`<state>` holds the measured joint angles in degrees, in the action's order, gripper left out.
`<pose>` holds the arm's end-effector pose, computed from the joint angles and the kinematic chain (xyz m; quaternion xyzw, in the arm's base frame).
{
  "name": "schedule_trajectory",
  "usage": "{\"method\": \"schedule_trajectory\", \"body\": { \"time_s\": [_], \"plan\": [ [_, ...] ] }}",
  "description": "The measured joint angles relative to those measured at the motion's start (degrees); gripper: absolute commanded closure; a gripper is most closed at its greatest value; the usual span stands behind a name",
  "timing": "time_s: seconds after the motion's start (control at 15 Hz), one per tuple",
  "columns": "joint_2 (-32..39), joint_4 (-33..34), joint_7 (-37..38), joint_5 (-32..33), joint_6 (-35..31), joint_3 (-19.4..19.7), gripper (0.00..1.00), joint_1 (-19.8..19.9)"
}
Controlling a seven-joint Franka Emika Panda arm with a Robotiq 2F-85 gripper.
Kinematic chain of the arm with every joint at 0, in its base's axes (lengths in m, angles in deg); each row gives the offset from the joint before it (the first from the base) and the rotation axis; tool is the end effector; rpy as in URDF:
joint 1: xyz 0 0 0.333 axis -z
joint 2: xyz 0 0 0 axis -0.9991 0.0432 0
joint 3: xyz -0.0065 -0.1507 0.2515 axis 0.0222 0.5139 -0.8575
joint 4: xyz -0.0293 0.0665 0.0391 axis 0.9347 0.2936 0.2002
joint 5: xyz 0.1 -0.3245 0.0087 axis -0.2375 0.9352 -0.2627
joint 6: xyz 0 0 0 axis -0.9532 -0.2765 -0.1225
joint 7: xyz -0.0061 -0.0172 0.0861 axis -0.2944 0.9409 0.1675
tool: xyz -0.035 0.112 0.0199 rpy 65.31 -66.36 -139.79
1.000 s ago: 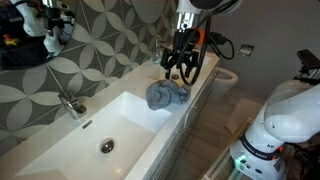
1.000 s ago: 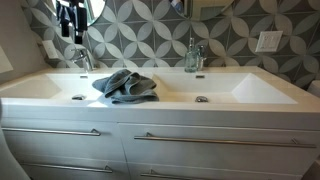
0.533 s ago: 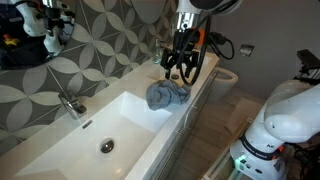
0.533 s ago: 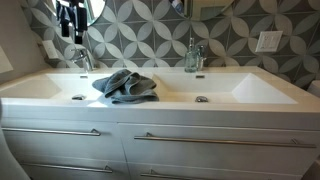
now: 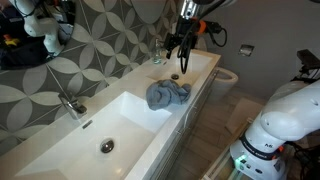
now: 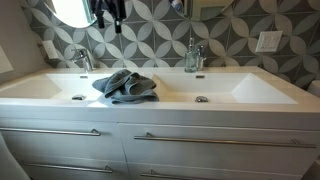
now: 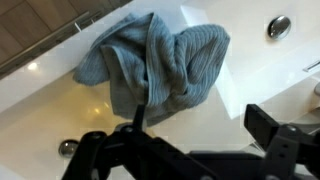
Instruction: Press down on the pump bottle
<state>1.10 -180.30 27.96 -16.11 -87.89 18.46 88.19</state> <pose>0.3678 0.0427 0.5180 -0.9875 0.1195 -0.0581 0.0842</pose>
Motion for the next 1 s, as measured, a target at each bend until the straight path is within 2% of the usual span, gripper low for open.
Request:
{"method": "schedule_trajectory", "body": {
  "time_s": [0.47,0.73,0.8,1.0],
  "plan": [
    [14.09,12.66,-10.45,7.32,-10.56,4.01,0.00,1.37],
    [22.19,19.42,-14.88,8.33,-17.48,6.06,0.00,1.50],
    [24.02,20.84,-15.60,8.34,-19.69,6.58,0.00,1.55],
    [25.39,21.41,-15.73,8.32,-20.19,6.85,0.00,1.46]
  ]
}}
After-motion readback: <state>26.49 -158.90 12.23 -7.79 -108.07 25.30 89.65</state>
